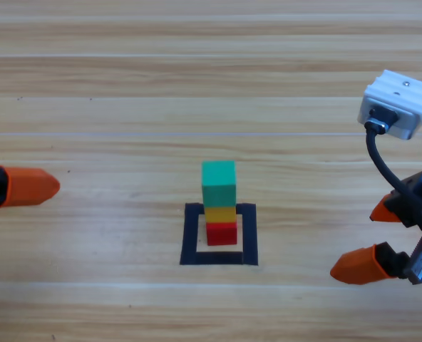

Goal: Stack the blocks in the rectangular block: red at the bottom, yellow in the middle, green on top

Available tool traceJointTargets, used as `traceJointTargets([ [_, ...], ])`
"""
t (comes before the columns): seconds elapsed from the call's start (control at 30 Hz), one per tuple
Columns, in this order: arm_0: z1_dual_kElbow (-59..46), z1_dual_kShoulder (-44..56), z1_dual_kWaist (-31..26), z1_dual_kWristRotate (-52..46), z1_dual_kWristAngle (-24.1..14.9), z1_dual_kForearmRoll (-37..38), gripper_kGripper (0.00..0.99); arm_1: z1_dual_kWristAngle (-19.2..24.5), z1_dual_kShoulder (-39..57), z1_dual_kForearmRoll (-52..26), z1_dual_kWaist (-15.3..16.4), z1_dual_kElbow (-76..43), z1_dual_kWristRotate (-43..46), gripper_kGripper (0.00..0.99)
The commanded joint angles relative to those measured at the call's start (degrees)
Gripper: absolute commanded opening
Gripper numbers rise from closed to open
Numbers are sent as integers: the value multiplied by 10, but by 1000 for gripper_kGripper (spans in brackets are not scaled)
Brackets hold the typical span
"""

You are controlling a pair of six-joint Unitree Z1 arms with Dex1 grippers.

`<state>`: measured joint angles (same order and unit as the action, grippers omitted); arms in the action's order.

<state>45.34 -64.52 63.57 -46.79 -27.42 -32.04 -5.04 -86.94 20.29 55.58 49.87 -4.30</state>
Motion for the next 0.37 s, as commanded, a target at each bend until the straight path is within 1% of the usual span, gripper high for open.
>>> traceJointTargets([
  [0.03,-18,4,9,8,5,12,990,-1,15,15,-14,18,3,990],
  [0.13,-28,4,9,9,7,15,990,-1,19,46,-10,52,2,990],
  [0.23,-35,4,9,9,10,16,990,-1,30,84,11,92,0,990],
  [0.3,-39,4,9,10,10,17,990,0,40,85,21,94,0,990],
  [0.37,-38,5,9,10,14,17,990,0,44,86,22,93,0,990],
])
